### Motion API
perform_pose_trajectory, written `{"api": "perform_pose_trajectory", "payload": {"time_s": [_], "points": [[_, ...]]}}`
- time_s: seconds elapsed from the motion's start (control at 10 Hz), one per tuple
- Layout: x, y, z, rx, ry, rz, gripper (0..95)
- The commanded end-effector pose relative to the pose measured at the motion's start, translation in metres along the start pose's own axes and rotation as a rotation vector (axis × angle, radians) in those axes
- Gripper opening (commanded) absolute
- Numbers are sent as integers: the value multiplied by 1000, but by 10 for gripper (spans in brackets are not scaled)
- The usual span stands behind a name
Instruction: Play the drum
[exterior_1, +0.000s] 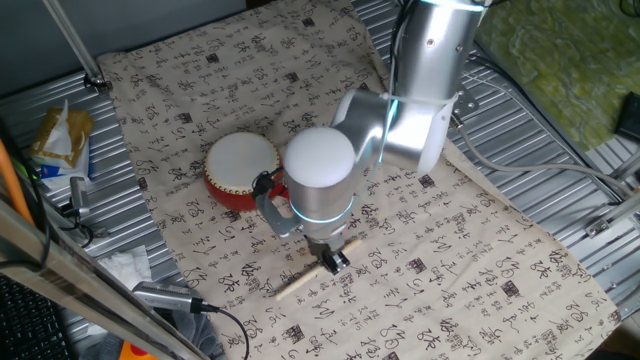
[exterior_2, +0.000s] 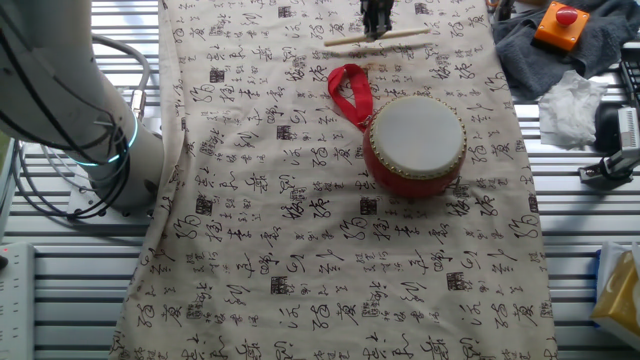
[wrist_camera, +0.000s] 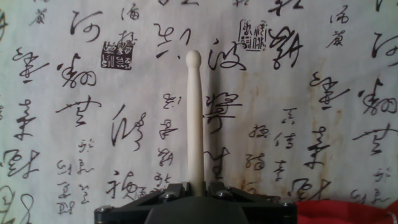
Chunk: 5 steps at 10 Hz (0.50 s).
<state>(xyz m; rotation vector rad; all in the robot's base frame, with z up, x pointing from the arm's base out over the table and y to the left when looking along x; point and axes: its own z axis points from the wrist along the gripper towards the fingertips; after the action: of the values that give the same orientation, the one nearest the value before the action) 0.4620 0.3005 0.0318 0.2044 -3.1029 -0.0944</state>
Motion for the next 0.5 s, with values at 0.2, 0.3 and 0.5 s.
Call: {"api": "perform_pose_trajectory", "payload": {"time_s": [0.2,0.3,0.5], "points": [[0,3,11,0,-3,-5,0],[0,3,15,-3,-10,-17,190],[0,2,19,-26,-23,-40,570]]}}
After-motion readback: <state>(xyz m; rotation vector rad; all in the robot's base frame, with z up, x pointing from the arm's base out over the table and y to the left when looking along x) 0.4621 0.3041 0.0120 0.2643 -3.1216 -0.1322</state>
